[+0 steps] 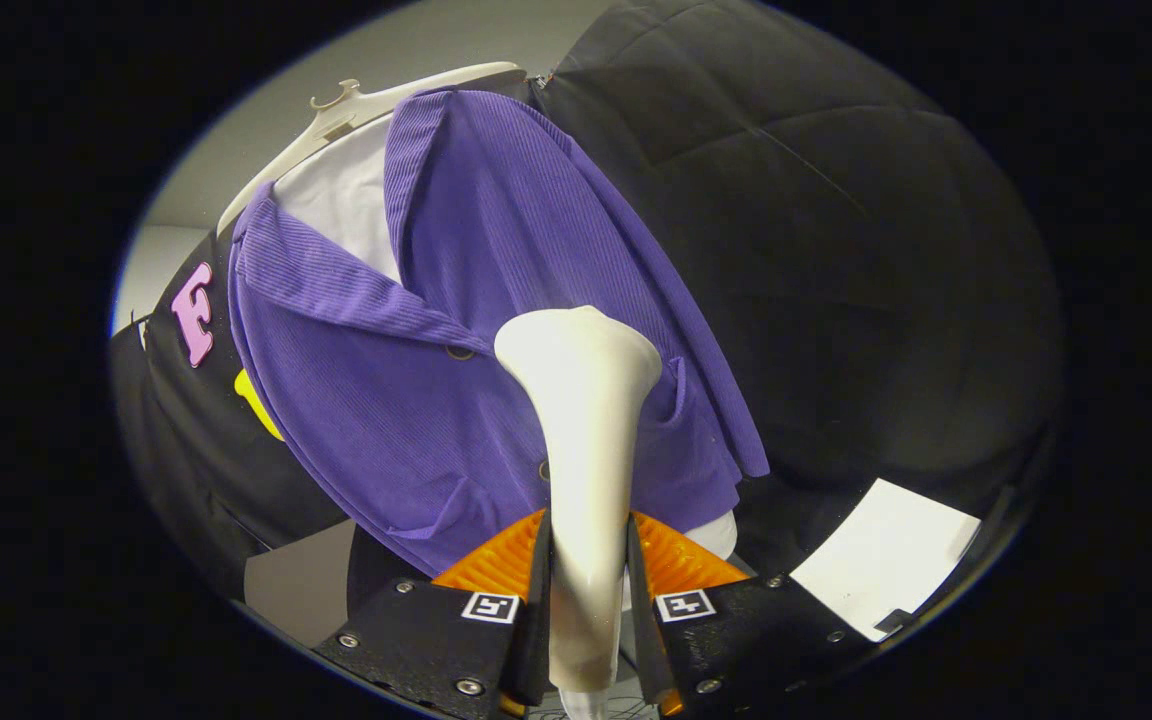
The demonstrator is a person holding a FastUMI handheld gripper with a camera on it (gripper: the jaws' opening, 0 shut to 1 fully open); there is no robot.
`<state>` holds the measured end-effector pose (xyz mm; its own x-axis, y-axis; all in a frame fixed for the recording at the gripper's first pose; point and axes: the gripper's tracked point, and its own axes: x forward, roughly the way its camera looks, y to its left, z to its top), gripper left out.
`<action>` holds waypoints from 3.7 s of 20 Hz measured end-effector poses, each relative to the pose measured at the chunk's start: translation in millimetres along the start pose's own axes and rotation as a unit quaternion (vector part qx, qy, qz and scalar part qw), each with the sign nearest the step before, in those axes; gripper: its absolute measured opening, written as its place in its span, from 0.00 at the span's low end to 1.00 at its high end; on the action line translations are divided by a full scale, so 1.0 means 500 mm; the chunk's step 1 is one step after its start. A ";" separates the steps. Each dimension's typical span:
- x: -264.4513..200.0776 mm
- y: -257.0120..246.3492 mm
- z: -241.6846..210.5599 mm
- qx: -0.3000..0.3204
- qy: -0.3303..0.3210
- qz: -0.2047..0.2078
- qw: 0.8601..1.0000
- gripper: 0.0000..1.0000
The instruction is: Iron the clothes twice with a garment steamer, once on the left side and once on the right side.
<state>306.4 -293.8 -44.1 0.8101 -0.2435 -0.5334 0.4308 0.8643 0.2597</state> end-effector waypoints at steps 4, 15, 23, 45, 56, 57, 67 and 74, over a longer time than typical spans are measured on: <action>0.010 -0.015 -0.057 -0.003 0.022 -0.005 1.000 0.36; 0.072 -0.097 -0.210 0.007 0.092 -0.045 0.995 0.36; 0.090 -0.143 -0.316 0.016 0.133 -0.063 0.989 0.36; -0.352 0.193 -0.341 -0.115 0.045 0.129 0.984 0.36; -0.560 0.310 -0.403 -0.188 0.023 0.211 0.959 0.36; -0.570 0.314 -0.407 -0.189 0.021 0.216 0.958 0.35; -0.617 0.344 -0.452 -0.219 0.033 0.250 0.943 0.35; -0.637 0.348 -0.483 -0.232 0.044 0.260 0.936 0.35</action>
<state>27.2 40.3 -23.5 0.8172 0.2832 -0.5019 -0.2491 0.9589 0.1355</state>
